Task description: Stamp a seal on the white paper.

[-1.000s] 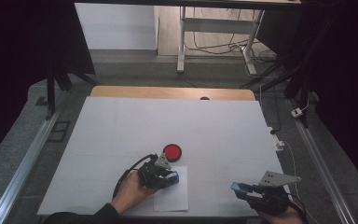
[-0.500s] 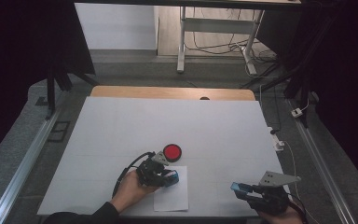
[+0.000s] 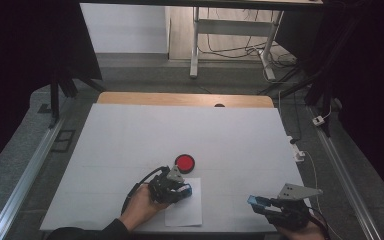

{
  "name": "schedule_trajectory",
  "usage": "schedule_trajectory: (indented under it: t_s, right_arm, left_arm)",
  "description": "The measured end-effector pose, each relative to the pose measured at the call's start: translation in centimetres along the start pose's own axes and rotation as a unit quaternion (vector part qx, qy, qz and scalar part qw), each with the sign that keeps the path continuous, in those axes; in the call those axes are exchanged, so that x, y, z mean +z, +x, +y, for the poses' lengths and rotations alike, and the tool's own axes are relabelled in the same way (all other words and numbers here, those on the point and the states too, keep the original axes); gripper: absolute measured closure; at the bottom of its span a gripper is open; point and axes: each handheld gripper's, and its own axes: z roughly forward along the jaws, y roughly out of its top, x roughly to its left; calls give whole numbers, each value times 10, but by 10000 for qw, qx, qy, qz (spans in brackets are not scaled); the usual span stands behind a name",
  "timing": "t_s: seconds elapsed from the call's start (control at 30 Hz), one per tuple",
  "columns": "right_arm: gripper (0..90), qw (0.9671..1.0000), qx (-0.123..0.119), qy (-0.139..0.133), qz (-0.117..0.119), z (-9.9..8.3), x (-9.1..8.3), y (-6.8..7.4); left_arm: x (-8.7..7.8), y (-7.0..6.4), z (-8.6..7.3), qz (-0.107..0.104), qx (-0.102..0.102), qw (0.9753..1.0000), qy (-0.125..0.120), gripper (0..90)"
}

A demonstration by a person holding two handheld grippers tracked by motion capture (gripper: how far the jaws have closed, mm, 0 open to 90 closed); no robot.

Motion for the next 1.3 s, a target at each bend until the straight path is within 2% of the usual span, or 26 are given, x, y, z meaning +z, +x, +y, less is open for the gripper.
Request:
schedule_trajectory:
  t_s: [0.07,0.23,0.33,0.6,0.7,1.07,1.3]
  right_arm:
    - [682,10000,0,-1,4,0,0,0]
    - [682,10000,-8,-6,9,0,0,0]
    - [682,10000,-13,-7,17,0,0,0]
    - [681,10000,-10,-15,32,0,-1,0]
    - [681,10000,-9,-26,39,0,-1,-1]
    - [681,10000,-8,-26,55,0,-1,-1]
    - [681,10000,0,-23,65,0,-1,-1]
  left_arm:
    - [0,0,0,-4,-8,10000,-4,702]
    - [0,5,-2,-148,-206,9996,-96,701]
    - [0,7,-2,-190,-164,9996,-95,701]
    - [-1,13,-1,-365,-225,9990,-80,700]
    - [-3,12,1,-310,-115,9995,-24,699]
    - [-21,18,3,-434,-197,9982,-352,699]
    - [-32,18,5,-536,-149,9972,-494,699]
